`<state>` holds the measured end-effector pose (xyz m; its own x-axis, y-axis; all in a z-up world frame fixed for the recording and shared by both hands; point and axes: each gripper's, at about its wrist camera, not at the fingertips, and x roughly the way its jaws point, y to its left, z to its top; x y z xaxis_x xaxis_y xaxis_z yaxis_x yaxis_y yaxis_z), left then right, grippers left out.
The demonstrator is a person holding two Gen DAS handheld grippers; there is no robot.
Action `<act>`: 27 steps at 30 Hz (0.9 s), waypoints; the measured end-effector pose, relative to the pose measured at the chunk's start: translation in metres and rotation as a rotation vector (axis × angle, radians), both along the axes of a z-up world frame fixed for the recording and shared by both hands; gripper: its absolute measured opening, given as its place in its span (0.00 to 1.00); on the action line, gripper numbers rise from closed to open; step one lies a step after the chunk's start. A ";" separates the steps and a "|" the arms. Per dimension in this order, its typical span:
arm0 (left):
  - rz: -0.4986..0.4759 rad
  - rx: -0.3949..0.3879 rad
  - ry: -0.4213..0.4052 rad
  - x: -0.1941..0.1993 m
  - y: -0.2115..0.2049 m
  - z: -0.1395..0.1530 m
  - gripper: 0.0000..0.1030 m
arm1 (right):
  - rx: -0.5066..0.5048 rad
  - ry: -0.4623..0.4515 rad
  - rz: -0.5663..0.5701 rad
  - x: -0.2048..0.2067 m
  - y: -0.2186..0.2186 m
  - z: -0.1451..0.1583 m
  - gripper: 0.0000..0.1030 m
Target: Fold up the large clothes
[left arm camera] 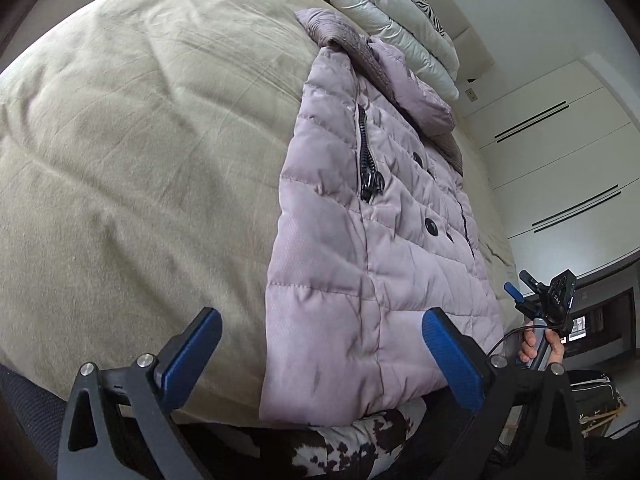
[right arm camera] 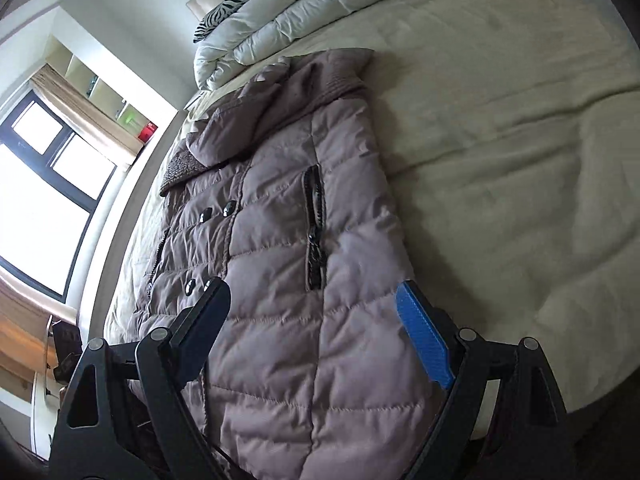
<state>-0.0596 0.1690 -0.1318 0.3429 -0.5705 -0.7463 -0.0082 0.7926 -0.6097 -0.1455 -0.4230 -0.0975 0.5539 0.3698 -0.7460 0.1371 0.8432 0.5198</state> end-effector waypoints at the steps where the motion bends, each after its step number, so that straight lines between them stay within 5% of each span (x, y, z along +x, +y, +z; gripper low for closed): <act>1: -0.014 0.003 0.012 -0.001 -0.004 -0.003 1.00 | -0.016 0.012 -0.009 -0.008 -0.007 -0.004 0.83; 15: -0.053 -0.024 0.076 0.005 -0.022 -0.025 1.00 | 0.085 0.207 0.025 -0.058 -0.039 -0.060 0.83; 27: -0.042 -0.124 0.128 0.004 -0.015 -0.033 1.00 | 0.346 0.324 0.049 -0.060 -0.033 -0.078 0.83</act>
<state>-0.0552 0.1538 -0.1647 0.2241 -0.6727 -0.7052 -0.0606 0.7126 -0.6990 -0.2057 -0.4561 -0.1751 0.2890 0.6469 -0.7057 0.3032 0.6374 0.7084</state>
